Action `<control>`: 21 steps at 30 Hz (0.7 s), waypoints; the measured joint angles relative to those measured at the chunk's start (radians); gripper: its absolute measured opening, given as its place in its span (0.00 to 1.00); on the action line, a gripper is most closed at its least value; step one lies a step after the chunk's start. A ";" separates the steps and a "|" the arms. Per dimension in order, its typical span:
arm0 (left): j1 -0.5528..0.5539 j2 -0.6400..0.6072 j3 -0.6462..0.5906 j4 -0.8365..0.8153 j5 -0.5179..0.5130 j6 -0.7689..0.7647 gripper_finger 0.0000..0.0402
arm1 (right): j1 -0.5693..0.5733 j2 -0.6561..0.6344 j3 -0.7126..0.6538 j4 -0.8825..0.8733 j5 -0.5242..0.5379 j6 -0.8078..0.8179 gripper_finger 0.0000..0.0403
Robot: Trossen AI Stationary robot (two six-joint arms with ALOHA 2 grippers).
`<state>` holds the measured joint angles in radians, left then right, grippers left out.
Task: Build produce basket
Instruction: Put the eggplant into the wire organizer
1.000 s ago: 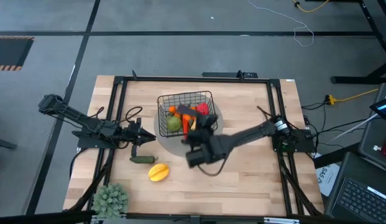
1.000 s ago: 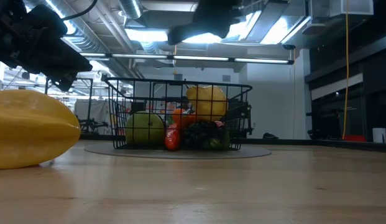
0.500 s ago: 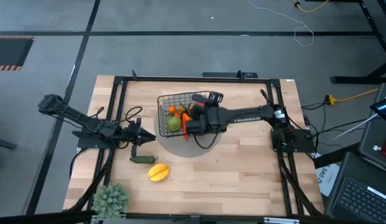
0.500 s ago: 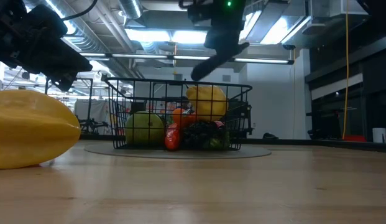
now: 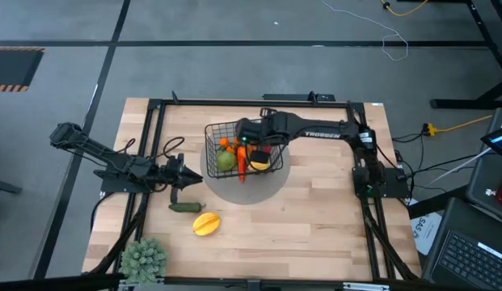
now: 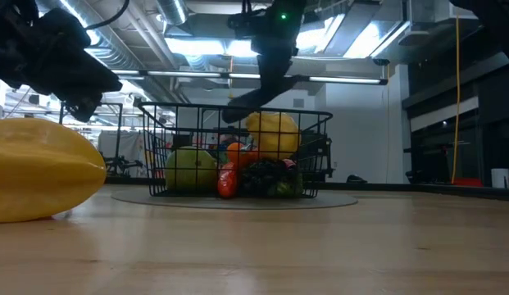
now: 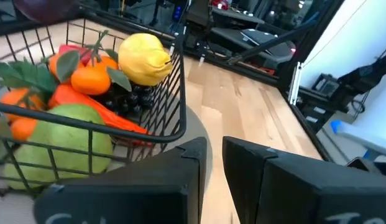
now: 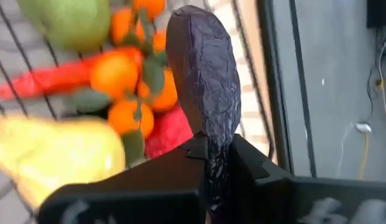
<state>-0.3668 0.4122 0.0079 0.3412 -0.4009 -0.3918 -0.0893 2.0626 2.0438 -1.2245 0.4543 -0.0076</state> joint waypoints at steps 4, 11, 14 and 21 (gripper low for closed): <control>0.000 0.000 0.000 -0.016 0.074 -0.043 0.10 | -0.017 -0.005 0.000 0.034 -0.004 -0.008 0.05; 0.023 0.013 0.000 -0.034 0.034 -0.078 0.10 | -0.034 -0.005 0.000 0.038 -0.004 -0.025 0.05; 0.052 0.035 0.000 -0.023 0.022 -0.098 0.10 | -0.039 -0.005 0.000 0.047 -0.004 -0.029 0.05; 0.088 0.146 0.000 0.099 0.072 -0.104 0.10 | -0.046 -0.005 0.000 0.055 -0.004 -0.028 0.08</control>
<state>-0.2787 0.5583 0.0078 0.4403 -0.3284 -0.4957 -0.1349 2.0579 2.0438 -1.1698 0.4503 -0.0359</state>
